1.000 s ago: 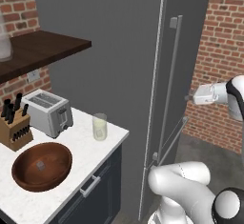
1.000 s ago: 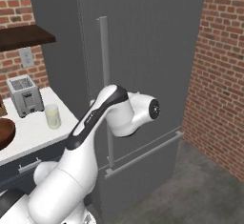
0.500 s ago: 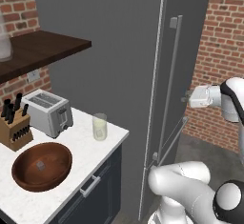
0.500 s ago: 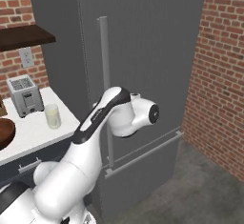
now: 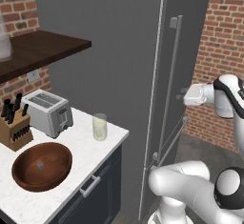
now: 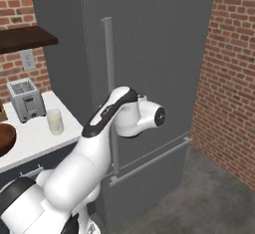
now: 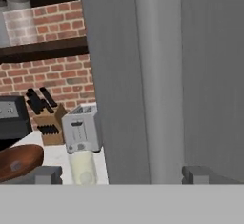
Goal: Grab a lemon wedge from the fridge and one ice cube from the ice bowl, and put them in the glass of lemonade.
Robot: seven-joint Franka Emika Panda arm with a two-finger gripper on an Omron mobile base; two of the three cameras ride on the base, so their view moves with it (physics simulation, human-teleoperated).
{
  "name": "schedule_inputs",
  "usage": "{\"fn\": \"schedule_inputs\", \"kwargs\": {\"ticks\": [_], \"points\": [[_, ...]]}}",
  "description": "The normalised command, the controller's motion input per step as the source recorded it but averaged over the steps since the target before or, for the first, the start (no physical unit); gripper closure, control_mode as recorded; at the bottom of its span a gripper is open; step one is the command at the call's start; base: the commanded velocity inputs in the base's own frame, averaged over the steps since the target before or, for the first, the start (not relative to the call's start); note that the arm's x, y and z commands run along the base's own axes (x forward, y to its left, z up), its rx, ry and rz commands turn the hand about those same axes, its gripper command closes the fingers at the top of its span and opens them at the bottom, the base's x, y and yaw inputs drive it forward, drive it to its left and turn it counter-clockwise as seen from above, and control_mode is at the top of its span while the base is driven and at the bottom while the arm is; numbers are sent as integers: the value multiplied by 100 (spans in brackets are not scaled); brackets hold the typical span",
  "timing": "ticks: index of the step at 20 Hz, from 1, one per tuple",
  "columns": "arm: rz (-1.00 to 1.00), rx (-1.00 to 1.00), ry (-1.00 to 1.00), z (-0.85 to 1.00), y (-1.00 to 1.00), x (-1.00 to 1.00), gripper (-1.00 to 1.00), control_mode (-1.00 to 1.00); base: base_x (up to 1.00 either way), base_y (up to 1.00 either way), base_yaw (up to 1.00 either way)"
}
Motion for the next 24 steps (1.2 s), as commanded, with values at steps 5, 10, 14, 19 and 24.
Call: {"fn": "schedule_inputs", "kwargs": {"ticks": [5, 10, 14, 19, 24], "points": [[0, 0, 0, 0, 0, 18, -100, -100, 0, 0, 0], [0, 0, 0, -6, 0, 15, -100, -100, 0, 0, 0], [0, 0, 0, -15, 0, 23, -100, -100, 0, 0, 0], [0, 0, 0, -14, 0, 22, -100, -100, 0, 0, 0], [0, 0, 0, -5, 0, 22, -100, -100, 0, 0, 0]]}}
